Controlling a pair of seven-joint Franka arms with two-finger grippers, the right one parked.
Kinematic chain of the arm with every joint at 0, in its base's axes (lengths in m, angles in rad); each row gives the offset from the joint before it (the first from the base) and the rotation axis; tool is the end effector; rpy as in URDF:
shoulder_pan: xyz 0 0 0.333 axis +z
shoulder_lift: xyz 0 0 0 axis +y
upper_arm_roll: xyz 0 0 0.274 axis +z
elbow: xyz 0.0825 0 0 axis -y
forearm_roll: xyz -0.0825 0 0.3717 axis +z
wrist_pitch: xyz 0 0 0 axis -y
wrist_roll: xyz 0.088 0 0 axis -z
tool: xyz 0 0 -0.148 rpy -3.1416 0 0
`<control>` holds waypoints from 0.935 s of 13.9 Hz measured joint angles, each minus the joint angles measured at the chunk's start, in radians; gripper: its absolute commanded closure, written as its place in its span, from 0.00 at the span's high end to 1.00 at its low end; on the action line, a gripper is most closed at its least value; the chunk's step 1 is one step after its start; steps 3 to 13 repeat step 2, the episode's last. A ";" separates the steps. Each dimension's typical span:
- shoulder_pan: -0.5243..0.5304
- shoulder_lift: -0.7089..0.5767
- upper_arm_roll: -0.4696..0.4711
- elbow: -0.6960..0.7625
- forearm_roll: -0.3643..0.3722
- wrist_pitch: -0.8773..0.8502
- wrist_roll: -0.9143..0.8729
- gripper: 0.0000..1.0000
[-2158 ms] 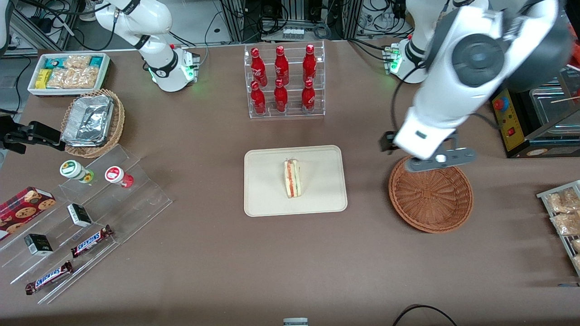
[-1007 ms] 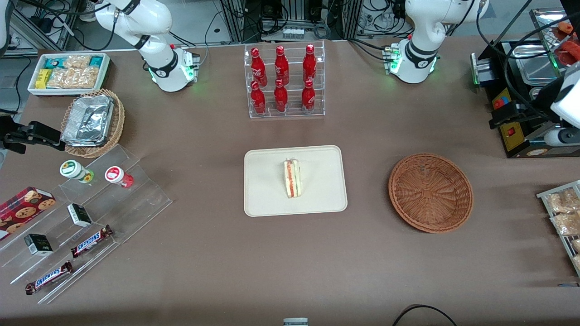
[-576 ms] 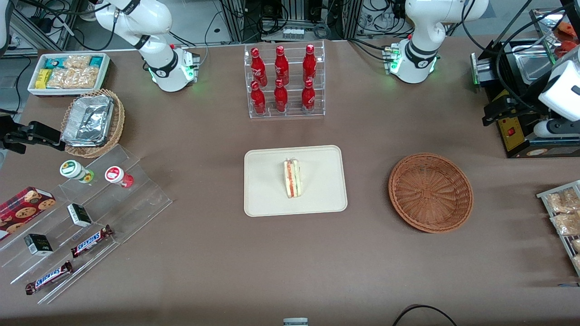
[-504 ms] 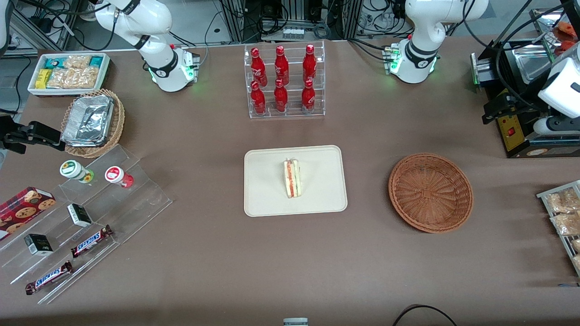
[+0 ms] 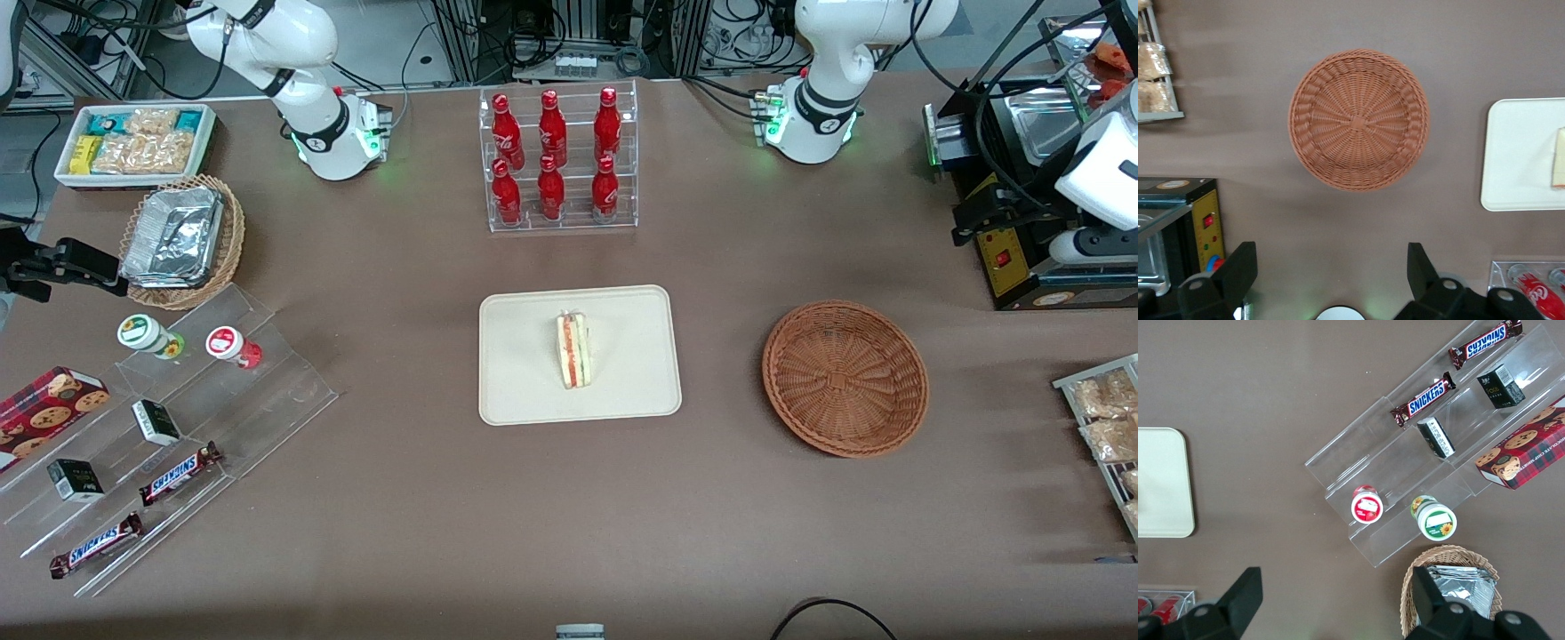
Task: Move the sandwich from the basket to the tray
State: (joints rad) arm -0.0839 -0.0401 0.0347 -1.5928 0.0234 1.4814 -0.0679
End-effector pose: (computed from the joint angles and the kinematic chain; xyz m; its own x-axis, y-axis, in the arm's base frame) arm 0.5184 -0.0216 0.5454 0.9974 0.0208 -0.0696 0.0189 -0.9995 -0.0268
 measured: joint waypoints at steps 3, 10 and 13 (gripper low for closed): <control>0.000 0.000 0.000 0.002 0.005 0.000 0.000 0.99; 0.000 0.000 0.000 0.002 0.005 0.000 0.000 0.99; 0.000 0.000 0.000 0.002 0.005 0.000 0.000 0.99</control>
